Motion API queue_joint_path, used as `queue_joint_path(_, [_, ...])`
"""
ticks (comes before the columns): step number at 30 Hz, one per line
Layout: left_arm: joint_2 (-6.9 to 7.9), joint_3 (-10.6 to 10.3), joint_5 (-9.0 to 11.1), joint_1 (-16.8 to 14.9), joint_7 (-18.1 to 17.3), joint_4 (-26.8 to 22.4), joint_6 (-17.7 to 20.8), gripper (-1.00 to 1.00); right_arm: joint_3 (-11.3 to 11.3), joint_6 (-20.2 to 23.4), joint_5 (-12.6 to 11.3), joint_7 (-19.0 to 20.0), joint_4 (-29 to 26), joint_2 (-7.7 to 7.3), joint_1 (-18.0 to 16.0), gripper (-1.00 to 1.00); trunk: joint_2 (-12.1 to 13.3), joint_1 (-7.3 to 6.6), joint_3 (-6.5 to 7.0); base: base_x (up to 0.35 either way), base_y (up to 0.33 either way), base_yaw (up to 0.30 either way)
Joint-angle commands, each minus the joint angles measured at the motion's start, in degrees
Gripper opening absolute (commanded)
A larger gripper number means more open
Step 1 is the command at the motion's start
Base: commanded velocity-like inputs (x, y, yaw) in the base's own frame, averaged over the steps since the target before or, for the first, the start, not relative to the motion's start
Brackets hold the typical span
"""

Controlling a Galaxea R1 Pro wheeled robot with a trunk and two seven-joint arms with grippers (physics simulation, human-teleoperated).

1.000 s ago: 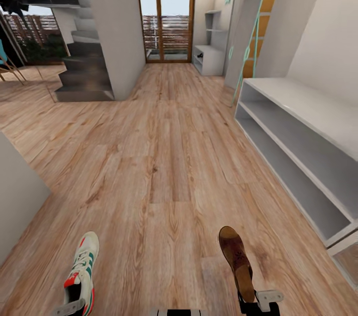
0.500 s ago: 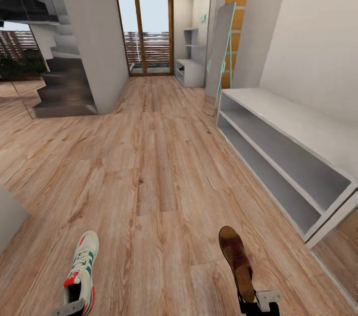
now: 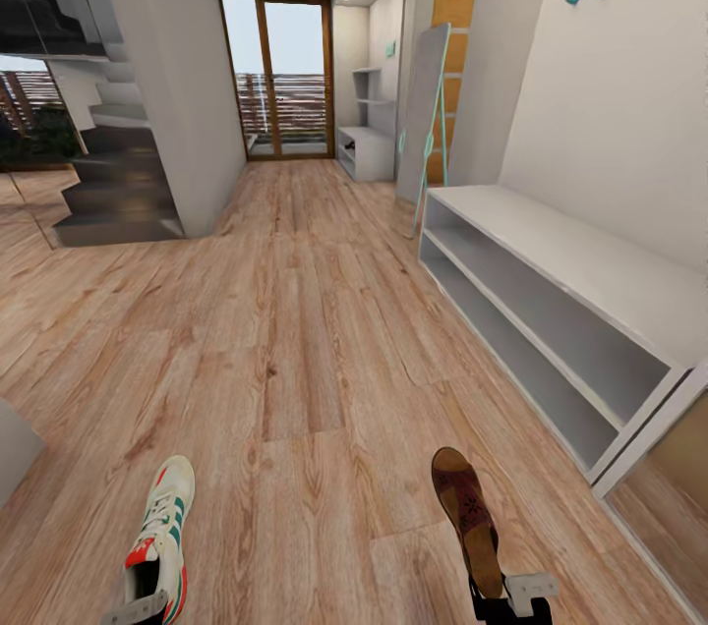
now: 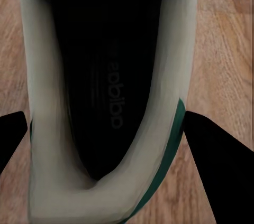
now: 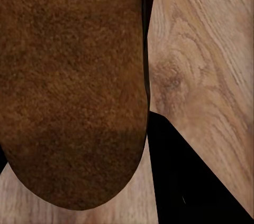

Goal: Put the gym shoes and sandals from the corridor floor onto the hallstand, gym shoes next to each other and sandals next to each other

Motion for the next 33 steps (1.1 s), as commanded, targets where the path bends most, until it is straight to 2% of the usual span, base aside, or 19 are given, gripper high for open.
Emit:
queue_joint_path(1, [-0.04, 0.33, 0.02, -0.04, -0.58, 0.04, -0.09, -1.00, 0.14, -0.12, 0.03, -0.09, 0.03, -0.03, -0.03, -1.00, -0.02, -0.01, 0.05, 0.000, 0.000, 0.000])
queue_joint_path(7, [-0.04, 0.40, 0.23, -0.09, -0.54, 0.00, -0.08, -1.00, 0.14, -0.12, 0.10, -0.08, 0.04, -0.03, -0.03, -1.00, -0.02, -0.01, 0.58, 0.118, 0.000, 0.000])
queue_joint_path(16, [-0.12, 0.38, 0.24, -0.06, -0.61, 0.08, -0.08, -1.00, 0.23, -0.04, 0.12, 0.02, 0.07, 0.02, -0.03, -1.00, -0.02, -0.01, 1.38, 0.326, 0.000, 0.006])
queue_joint_path(22, [-0.12, 0.40, 0.23, -0.06, -0.59, 0.09, -0.08, -1.00, 0.31, -0.03, 0.12, 0.02, 0.05, 0.35, -0.03, -1.00, -0.02, -0.01, 1.80, 0.339, 0.000, 0.165])
queue_joint_path(33, [-0.12, 0.38, 0.26, -0.05, -0.54, 0.09, -0.08, -1.00, 0.27, 0.02, 0.28, 0.18, 0.01, 0.40, -0.03, -1.00, -0.02, -0.01, 1.94, 0.339, 0.000, 0.045])
